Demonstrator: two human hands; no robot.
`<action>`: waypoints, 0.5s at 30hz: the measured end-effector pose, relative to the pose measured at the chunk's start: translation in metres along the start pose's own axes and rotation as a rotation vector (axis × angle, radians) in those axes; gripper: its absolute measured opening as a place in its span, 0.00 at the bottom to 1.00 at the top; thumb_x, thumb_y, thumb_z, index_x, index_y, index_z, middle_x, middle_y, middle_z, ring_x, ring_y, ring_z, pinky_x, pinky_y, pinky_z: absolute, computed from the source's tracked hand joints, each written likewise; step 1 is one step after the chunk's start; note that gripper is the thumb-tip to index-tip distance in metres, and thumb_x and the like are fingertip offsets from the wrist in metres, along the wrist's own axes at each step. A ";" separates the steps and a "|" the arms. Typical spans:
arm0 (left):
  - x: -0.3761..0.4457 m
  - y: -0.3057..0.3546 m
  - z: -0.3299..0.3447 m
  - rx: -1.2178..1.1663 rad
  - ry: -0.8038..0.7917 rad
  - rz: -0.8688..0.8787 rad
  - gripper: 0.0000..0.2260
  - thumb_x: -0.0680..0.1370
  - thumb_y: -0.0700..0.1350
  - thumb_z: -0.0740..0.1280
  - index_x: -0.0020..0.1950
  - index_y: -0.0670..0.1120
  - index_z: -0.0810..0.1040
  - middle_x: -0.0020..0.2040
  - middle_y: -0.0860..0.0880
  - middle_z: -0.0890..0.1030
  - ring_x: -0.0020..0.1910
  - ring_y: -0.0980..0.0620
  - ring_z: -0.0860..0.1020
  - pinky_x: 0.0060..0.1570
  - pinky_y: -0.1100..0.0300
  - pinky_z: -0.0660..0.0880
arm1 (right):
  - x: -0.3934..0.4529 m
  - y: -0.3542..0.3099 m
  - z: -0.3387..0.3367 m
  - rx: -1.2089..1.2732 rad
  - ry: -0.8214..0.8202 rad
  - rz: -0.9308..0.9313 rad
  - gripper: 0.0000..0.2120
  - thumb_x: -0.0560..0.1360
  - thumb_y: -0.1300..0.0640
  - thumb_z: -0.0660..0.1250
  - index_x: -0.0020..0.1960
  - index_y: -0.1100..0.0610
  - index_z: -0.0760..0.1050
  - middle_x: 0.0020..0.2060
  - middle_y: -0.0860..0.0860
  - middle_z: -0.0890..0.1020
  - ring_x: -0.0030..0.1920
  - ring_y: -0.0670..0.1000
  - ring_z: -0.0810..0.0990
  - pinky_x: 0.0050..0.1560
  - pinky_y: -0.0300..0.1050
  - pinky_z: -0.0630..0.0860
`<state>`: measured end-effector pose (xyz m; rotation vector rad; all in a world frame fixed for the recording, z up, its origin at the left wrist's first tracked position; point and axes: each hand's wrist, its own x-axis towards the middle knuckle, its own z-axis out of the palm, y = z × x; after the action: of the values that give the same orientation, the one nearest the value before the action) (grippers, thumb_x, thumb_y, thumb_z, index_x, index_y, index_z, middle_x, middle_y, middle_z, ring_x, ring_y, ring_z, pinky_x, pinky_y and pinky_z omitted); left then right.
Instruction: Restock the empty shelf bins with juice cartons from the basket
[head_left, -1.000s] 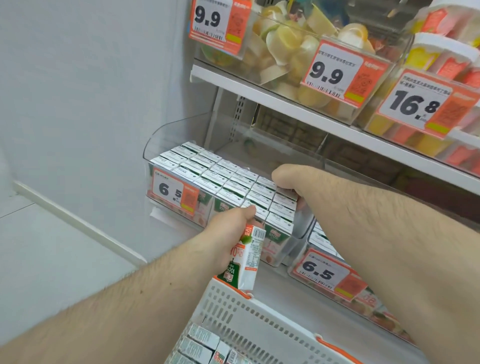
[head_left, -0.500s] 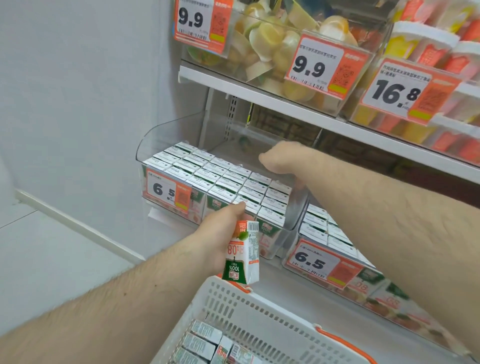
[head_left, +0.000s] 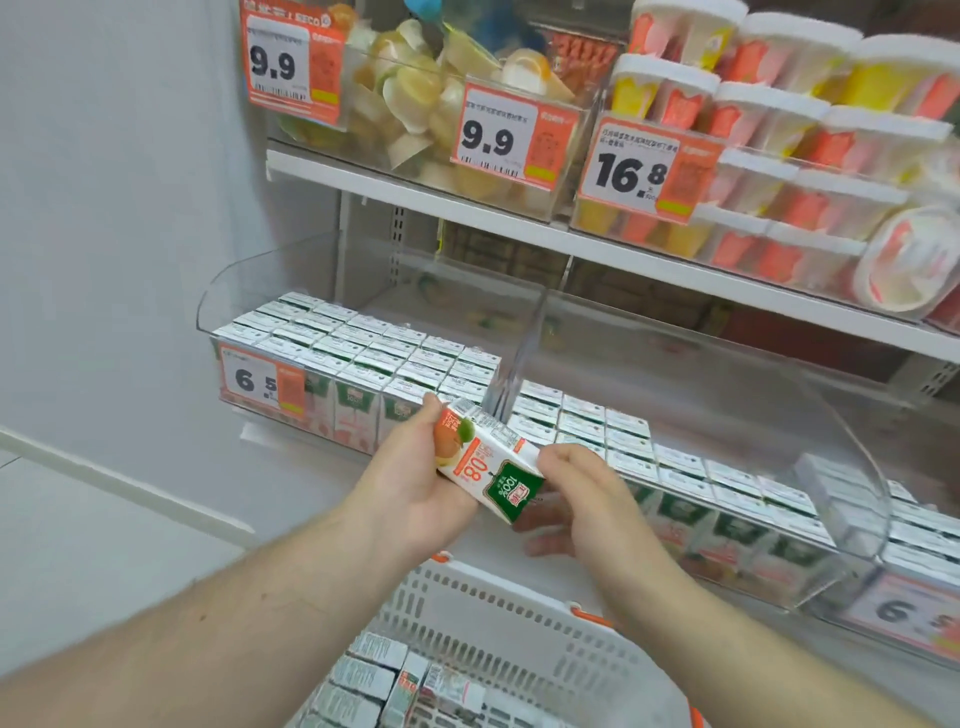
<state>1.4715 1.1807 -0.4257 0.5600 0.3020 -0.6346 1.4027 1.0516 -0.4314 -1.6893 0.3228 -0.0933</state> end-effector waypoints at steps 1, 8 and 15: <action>-0.001 -0.006 0.002 0.019 0.000 0.003 0.24 0.82 0.56 0.58 0.65 0.36 0.74 0.56 0.33 0.81 0.56 0.36 0.80 0.49 0.41 0.76 | -0.004 0.000 -0.001 0.091 -0.044 0.048 0.07 0.81 0.54 0.62 0.48 0.56 0.76 0.37 0.54 0.82 0.36 0.55 0.80 0.37 0.50 0.77; 0.003 -0.033 0.000 0.468 0.001 0.127 0.21 0.83 0.54 0.56 0.63 0.39 0.77 0.54 0.38 0.83 0.53 0.42 0.82 0.53 0.46 0.79 | 0.000 0.005 -0.028 0.136 0.091 0.087 0.08 0.77 0.53 0.68 0.48 0.59 0.77 0.37 0.56 0.81 0.27 0.51 0.75 0.26 0.43 0.68; 0.004 -0.049 0.001 0.704 -0.149 0.176 0.14 0.78 0.44 0.65 0.60 0.39 0.76 0.50 0.40 0.84 0.49 0.45 0.83 0.50 0.53 0.79 | 0.003 0.006 -0.048 -0.020 0.097 -0.085 0.04 0.76 0.55 0.69 0.50 0.52 0.79 0.40 0.53 0.82 0.32 0.46 0.78 0.28 0.39 0.74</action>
<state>1.4441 1.1456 -0.4458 1.1917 -0.1262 -0.6007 1.3923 1.0039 -0.4300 -1.7214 0.3253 -0.2369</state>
